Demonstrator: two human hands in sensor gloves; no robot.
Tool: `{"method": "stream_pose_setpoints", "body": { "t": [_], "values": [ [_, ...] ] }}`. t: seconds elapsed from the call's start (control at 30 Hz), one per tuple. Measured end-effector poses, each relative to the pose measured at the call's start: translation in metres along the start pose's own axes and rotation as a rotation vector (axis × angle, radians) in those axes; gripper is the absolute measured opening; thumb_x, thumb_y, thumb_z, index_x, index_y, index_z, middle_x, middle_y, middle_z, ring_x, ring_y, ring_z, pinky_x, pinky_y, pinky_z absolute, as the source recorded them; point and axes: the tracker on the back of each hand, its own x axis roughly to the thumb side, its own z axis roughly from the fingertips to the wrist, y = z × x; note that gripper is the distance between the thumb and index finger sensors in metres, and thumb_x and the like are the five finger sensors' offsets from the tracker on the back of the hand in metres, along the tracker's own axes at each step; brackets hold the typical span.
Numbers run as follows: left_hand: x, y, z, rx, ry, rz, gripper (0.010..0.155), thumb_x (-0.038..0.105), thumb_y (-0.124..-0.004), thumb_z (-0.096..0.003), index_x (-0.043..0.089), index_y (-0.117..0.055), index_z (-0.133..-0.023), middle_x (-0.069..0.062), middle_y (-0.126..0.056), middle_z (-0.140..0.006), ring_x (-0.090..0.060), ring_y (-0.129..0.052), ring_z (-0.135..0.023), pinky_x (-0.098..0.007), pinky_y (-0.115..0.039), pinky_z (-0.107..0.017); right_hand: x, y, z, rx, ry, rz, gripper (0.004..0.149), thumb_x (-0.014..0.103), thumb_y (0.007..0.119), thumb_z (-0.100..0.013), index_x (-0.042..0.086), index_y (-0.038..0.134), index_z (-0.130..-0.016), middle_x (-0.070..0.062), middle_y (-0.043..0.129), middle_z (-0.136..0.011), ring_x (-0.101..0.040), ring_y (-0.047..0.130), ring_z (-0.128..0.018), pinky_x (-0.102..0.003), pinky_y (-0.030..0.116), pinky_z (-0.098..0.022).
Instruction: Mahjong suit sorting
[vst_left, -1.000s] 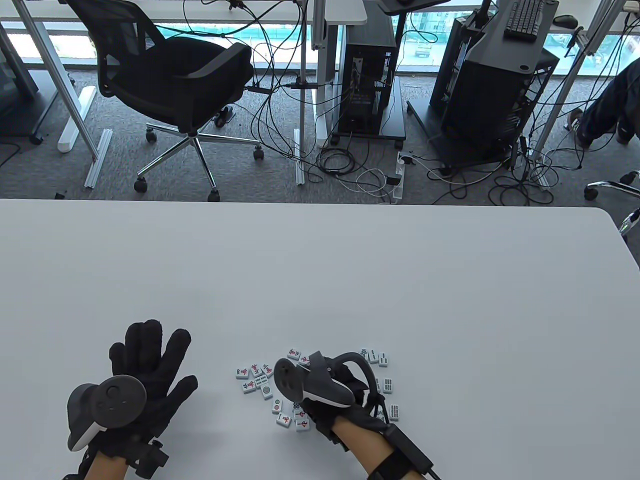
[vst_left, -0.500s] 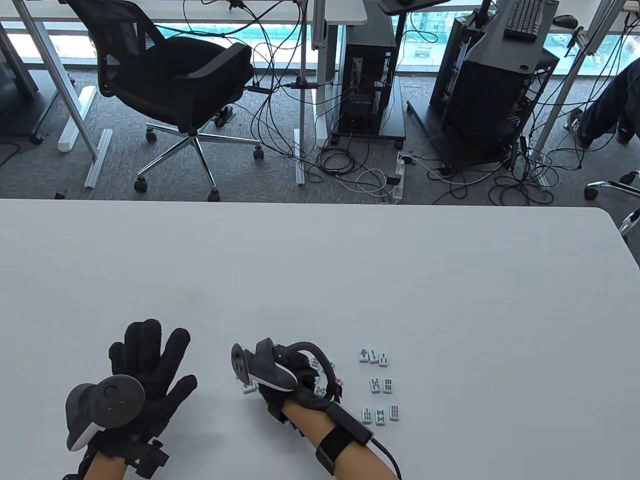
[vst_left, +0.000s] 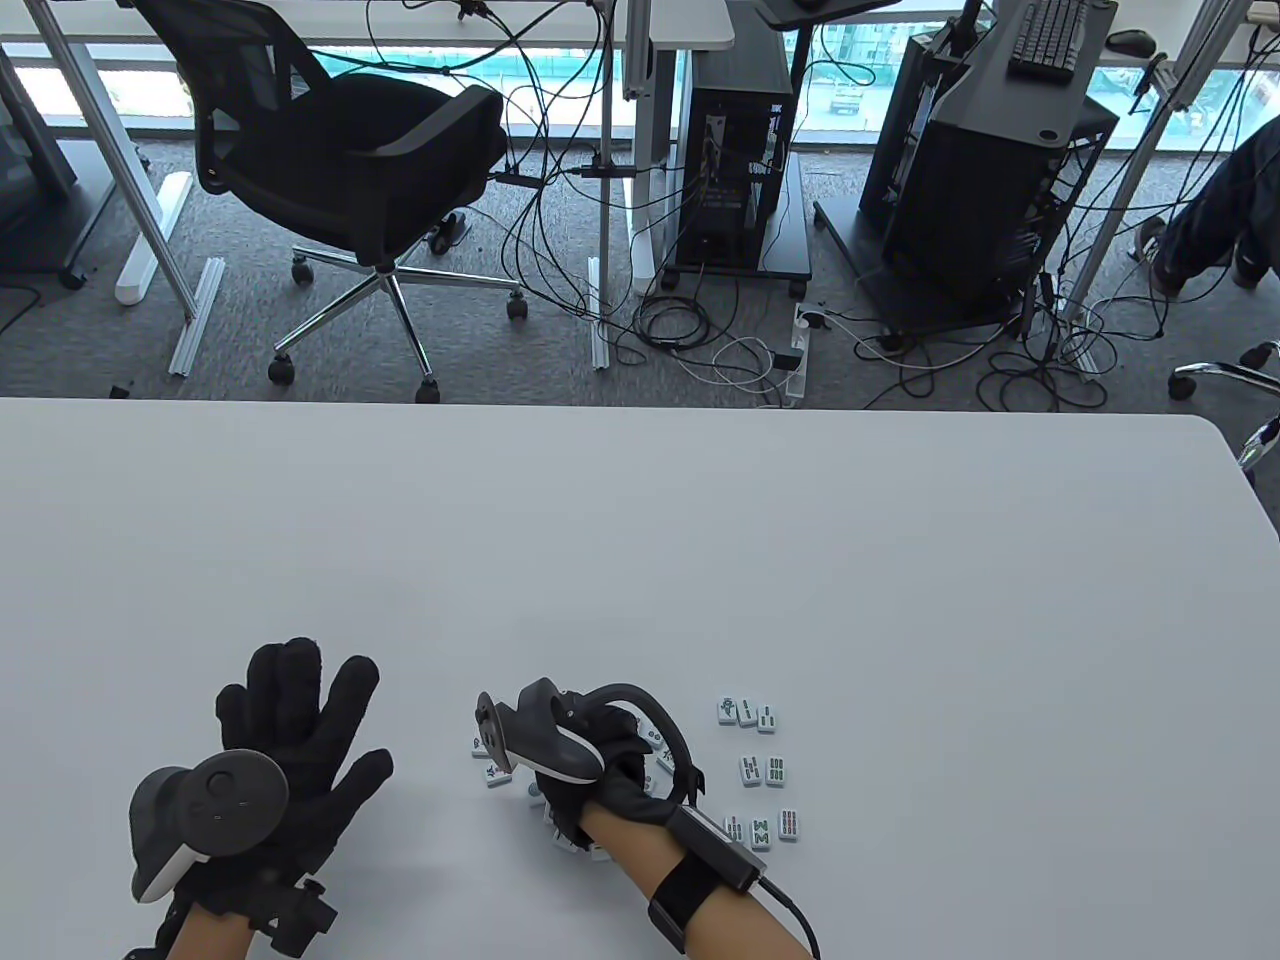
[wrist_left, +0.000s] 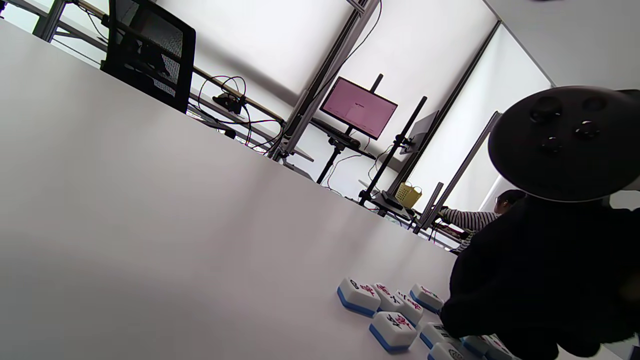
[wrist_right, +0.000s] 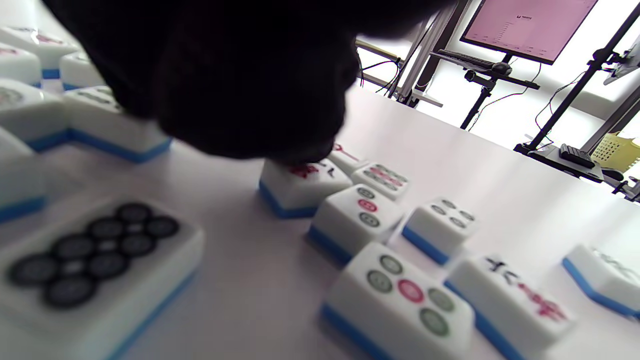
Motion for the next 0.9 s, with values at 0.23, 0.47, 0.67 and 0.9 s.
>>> {"method": "stream_pose_setpoints", "body": {
  "t": [0.23,0.47,0.67,0.9],
  "values": [
    [0.000,0.000,0.000,0.001,0.002,0.002,0.076,0.073,-0.054,-0.0472,0.046,-0.022,-0.111,0.019,0.014,-0.109,-0.014,0.020,-0.106,-0.056,0.010,-0.070,0.005,-0.003,0.001,0.027,-0.009,-0.134,0.049,0.045,0.079,-0.040,0.003,0.093,-0.062,-0.002,0.099,-0.022,-0.007,0.086,0.003,-0.026,0.080,0.003],
    [-0.001,0.001,0.000,0.003,0.003,0.006,0.076,0.073,-0.054,-0.0471,0.046,-0.022,-0.111,0.019,0.014,-0.109,-0.014,0.020,-0.106,-0.056,0.010,-0.070,0.013,0.003,-0.010,0.135,0.035,-0.140,0.053,0.046,0.078,-0.041,0.000,0.093,-0.061,-0.003,0.099,-0.021,-0.007,0.086,0.005,-0.026,0.080,0.004],
    [0.000,0.000,0.000,-0.001,0.001,0.001,0.076,0.073,-0.053,-0.0472,0.046,-0.022,-0.111,0.019,0.014,-0.109,-0.014,0.020,-0.106,-0.056,0.010,-0.070,0.009,0.004,-0.017,0.263,0.090,-0.184,0.056,0.047,0.077,-0.042,-0.003,0.091,-0.063,-0.005,0.100,-0.021,-0.008,0.087,0.005,-0.026,0.080,0.004],
    [0.000,0.000,0.000,-0.004,-0.002,-0.002,0.076,0.073,-0.053,-0.0472,0.045,-0.022,-0.111,0.019,0.014,-0.110,-0.014,0.020,-0.106,-0.056,0.010,-0.070,0.011,0.005,-0.024,0.322,0.130,-0.207,0.060,0.048,0.080,-0.041,-0.007,0.089,-0.064,-0.005,0.100,-0.021,-0.007,0.087,0.006,-0.025,0.080,0.005]
  ]
}}
